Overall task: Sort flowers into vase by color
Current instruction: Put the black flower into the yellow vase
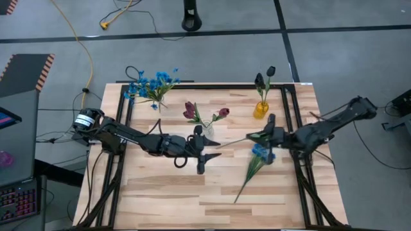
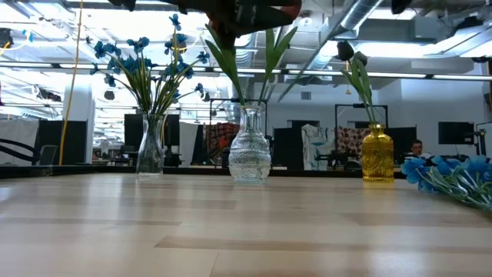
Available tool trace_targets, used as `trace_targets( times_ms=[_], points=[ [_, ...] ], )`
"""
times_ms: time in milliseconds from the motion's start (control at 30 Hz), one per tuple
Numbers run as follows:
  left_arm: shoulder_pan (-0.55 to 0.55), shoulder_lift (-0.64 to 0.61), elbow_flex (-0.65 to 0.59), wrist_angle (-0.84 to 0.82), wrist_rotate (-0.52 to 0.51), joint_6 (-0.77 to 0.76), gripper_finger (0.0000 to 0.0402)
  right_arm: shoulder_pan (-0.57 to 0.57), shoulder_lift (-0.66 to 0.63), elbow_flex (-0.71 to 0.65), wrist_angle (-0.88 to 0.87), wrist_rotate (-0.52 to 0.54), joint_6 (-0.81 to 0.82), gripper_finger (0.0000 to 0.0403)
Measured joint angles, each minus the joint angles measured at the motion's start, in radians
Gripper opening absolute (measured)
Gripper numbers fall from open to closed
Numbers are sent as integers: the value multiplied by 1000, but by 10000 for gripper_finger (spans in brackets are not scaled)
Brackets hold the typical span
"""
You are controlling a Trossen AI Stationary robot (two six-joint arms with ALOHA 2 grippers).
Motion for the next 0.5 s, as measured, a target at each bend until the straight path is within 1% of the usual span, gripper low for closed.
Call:
trace_targets(
  times_ms=[200, 267, 333, 400, 500],
  points=[
    [0, 0, 0, -24, 0, 0, 170, 11, -151, 0, -102, 4, 3, 44],
    [0, 0, 0, -24, 0, 0, 170, 7, -181, 0, -120, 47, 3, 44],
    [0, 0, 0, -22, 0, 0, 170, 1, -199, 0, -148, 116, -4, 43],
    [0, 0, 0, -23, 0, 0, 170, -7, -205, 0, -164, 178, -28, 43],
    [0, 0, 0, -22, 0, 0, 170, -21, -203, 0, -167, 235, -56, 43]
  ],
)
